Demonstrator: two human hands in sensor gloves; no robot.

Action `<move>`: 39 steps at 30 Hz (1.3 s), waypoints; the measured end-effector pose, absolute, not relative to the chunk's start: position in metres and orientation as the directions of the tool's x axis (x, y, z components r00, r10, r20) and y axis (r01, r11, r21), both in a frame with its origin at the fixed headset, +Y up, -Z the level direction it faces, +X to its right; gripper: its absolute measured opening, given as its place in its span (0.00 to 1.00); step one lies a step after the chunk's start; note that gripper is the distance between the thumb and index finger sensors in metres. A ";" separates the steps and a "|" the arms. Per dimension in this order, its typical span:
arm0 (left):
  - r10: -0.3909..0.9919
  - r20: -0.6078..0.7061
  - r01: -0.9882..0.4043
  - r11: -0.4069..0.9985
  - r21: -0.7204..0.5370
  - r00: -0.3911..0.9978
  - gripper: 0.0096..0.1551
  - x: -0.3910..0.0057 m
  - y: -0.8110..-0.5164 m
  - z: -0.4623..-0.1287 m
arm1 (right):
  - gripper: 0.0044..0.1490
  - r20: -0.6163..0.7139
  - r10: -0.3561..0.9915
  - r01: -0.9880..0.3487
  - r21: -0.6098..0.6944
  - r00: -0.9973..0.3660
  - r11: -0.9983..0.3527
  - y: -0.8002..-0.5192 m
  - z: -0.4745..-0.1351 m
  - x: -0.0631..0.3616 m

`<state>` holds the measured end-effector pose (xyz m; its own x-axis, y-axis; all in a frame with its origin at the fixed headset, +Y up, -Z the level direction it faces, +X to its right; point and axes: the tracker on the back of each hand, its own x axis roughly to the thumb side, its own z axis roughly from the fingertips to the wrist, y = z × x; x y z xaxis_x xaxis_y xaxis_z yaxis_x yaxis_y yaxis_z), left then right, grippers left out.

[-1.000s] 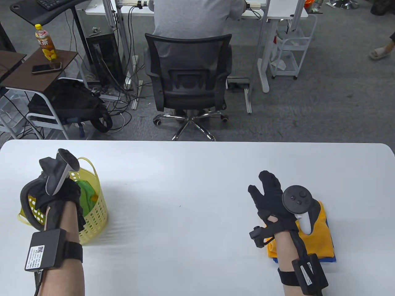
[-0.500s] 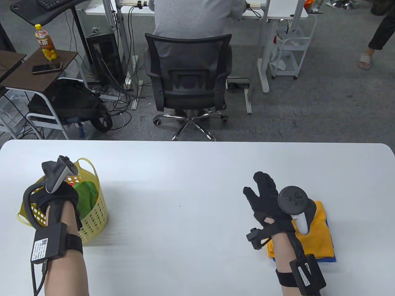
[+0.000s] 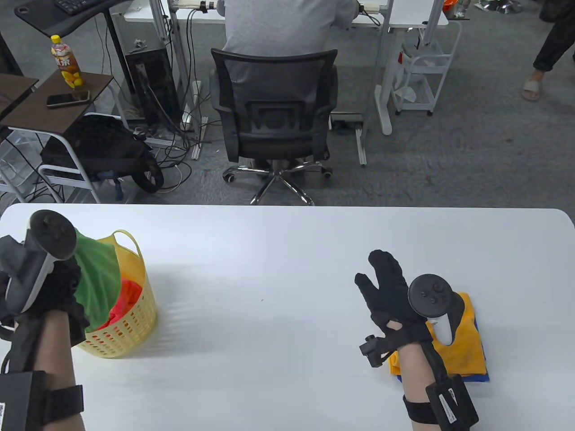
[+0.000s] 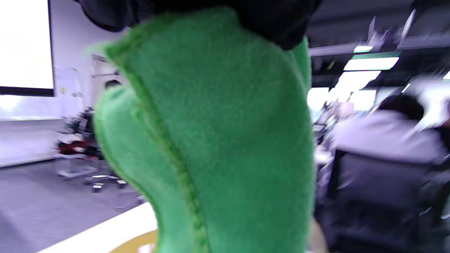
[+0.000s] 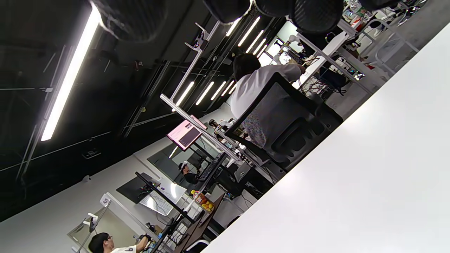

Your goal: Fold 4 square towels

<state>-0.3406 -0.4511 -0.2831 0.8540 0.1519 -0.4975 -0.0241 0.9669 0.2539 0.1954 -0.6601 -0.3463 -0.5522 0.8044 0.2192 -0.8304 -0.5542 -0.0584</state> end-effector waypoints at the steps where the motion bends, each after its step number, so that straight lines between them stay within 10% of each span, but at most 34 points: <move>1: 0.188 -0.465 -0.055 0.957 0.285 0.865 0.24 -0.335 -0.444 -0.278 | 0.50 0.223 0.806 -0.833 -0.056 -0.547 -0.550 -0.659 -0.345 0.195; 9: 0.234 -0.204 -0.197 0.963 0.186 0.951 0.24 -0.243 -0.451 -0.278 | 0.50 0.252 0.818 -0.851 -0.040 -0.516 -0.524 -0.649 -0.337 0.198; 17: -0.052 -0.092 0.044 0.995 -0.090 0.994 0.24 -0.144 -0.560 -0.322 | 0.50 0.270 0.825 -0.862 -0.043 -0.496 -0.504 -0.642 -0.330 0.204; 28: 0.310 -0.027 -0.293 0.864 -0.409 0.950 0.31 -0.091 -0.717 -0.353 | 0.49 0.244 0.836 -0.866 -0.040 -0.492 -0.498 -0.647 -0.335 0.210; 39: 0.310 0.177 -0.270 0.937 -0.222 0.934 0.32 -0.097 -0.672 -0.313 | 0.49 0.230 0.834 -0.860 -0.031 -0.502 -0.510 -0.651 -0.338 0.209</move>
<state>-0.0969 -0.6720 -0.3130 0.9340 0.3105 0.1765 -0.2696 0.9371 -0.2219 0.2085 -0.6507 -0.3381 -0.5024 0.8336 0.2297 -0.8598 -0.5097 -0.0308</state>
